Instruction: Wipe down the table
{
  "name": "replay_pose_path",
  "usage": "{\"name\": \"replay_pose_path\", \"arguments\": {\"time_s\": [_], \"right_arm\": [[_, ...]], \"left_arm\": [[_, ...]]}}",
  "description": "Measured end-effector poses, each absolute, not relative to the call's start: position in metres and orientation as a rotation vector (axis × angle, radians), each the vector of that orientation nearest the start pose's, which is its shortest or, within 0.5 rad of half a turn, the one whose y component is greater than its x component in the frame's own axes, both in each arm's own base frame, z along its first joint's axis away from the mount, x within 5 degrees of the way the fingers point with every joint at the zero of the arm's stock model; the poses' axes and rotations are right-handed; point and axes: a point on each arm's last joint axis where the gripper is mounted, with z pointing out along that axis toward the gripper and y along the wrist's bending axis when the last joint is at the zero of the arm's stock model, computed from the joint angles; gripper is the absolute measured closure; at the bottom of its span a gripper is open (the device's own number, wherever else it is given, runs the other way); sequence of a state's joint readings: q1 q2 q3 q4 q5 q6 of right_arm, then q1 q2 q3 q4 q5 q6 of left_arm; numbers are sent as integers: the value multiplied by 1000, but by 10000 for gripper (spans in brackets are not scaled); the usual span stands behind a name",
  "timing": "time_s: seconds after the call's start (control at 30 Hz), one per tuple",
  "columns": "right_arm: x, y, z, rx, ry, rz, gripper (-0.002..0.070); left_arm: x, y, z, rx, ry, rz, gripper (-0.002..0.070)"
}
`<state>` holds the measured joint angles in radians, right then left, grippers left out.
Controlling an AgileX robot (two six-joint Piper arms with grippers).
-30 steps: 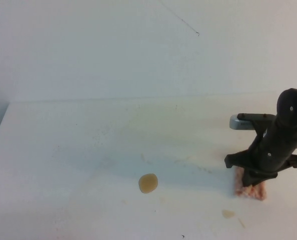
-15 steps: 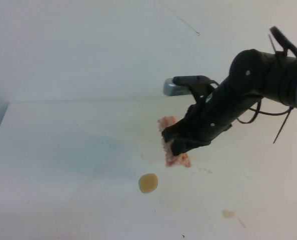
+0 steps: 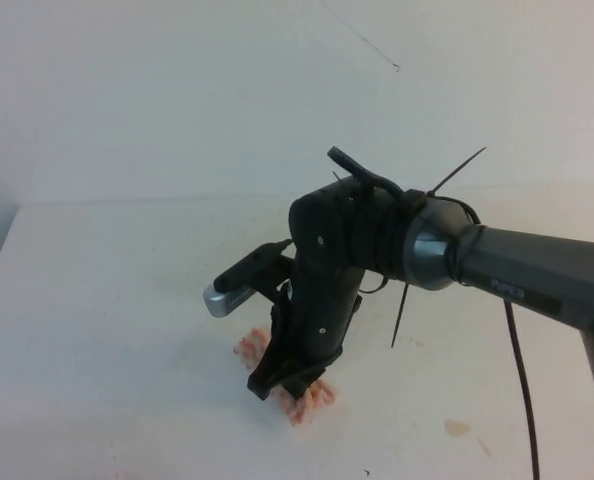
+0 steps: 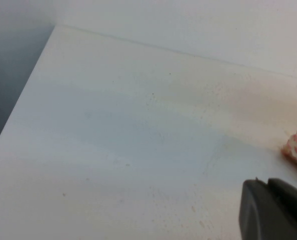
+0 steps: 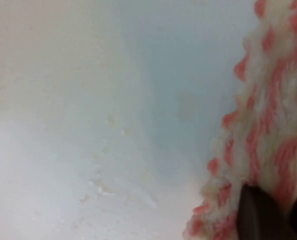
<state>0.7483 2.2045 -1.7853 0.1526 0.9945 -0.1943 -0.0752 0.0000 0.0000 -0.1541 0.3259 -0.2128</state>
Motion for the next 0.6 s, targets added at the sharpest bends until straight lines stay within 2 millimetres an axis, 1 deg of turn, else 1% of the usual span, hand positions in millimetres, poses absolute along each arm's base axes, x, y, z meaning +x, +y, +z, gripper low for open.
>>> {"name": "replay_pose_path", "arguments": {"time_s": [0.17, 0.27, 0.33, 0.6], "right_arm": [[338, 325, 159, -1212, 2688, 245, 678], [340, 324, 152, -1197, 2697, 192, 678], [342, 322, 149, -1200, 2699, 177, 678], [355, 312, 147, -1068, 2733, 187, 680]], "left_arm": [[53, -9, 184, -222, 1806, -353, 678], [53, -9, 184, -222, 1806, -353, 678], [53, -9, 184, -222, 1806, -353, 678], [53, -9, 184, -222, 1806, -353, 678]]}}
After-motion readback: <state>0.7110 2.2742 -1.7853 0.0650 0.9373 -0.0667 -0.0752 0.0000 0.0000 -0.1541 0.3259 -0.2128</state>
